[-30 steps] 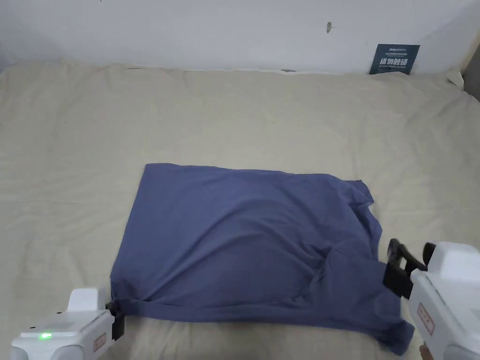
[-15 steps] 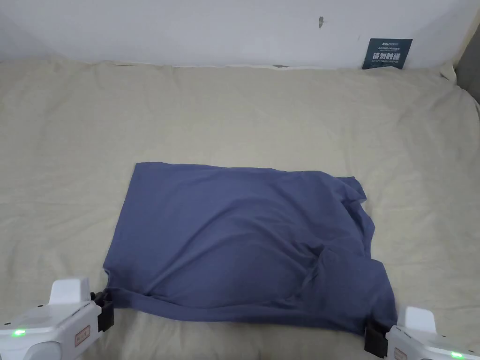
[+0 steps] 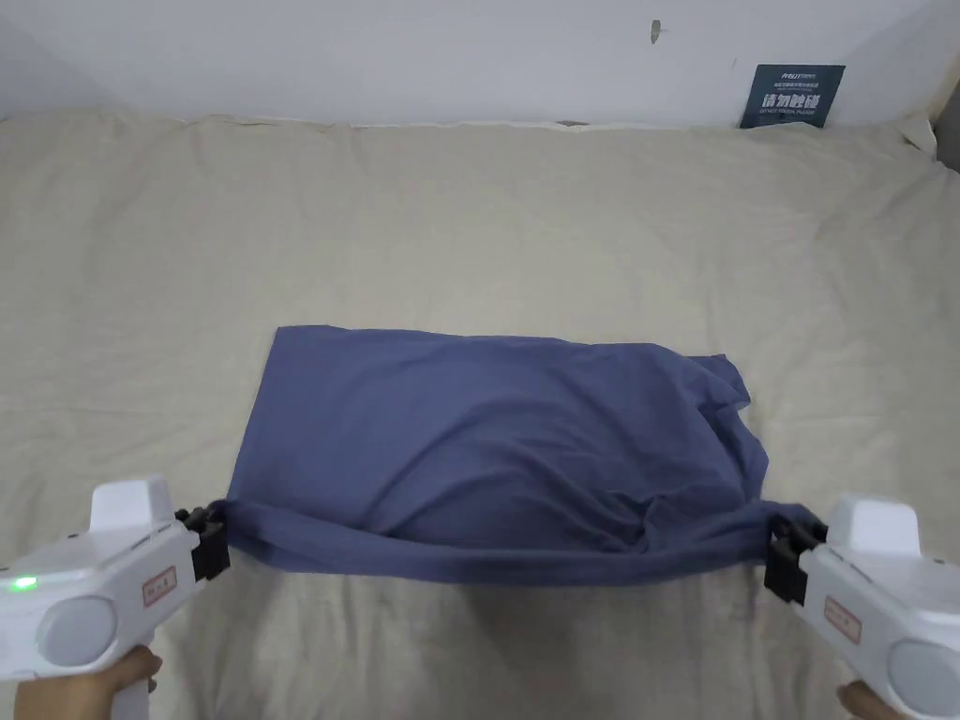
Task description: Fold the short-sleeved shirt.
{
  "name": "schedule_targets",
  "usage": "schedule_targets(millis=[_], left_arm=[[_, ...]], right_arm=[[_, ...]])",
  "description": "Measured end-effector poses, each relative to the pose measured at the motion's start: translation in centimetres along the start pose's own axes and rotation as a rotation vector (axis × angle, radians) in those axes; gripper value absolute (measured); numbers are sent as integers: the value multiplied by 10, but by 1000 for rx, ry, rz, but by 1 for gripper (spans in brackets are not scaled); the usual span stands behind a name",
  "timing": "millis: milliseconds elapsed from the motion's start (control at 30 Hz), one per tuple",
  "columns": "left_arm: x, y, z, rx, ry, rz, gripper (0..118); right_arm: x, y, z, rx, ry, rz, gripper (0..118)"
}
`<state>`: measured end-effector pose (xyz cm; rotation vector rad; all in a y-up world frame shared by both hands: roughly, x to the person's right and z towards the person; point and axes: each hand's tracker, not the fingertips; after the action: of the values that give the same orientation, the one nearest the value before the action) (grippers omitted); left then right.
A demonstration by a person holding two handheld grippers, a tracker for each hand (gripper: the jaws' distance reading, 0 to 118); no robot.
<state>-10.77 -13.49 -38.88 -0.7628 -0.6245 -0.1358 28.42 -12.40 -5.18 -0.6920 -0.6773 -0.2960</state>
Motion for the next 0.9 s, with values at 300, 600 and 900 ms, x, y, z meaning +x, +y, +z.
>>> schedule_targets(millis=[300,600,900], left_arm=[[10,69,-91,-65,32,-52,4],[15,71,-174,-211,112,-100,4],[17,65,-149,-185,120,-72,80]], right_arm=[[10,54,-95,-143,-43,-143,10],[1,60,-160,-274,-67,-155,10],[10,60,-143,-244,-75,-126,58]])
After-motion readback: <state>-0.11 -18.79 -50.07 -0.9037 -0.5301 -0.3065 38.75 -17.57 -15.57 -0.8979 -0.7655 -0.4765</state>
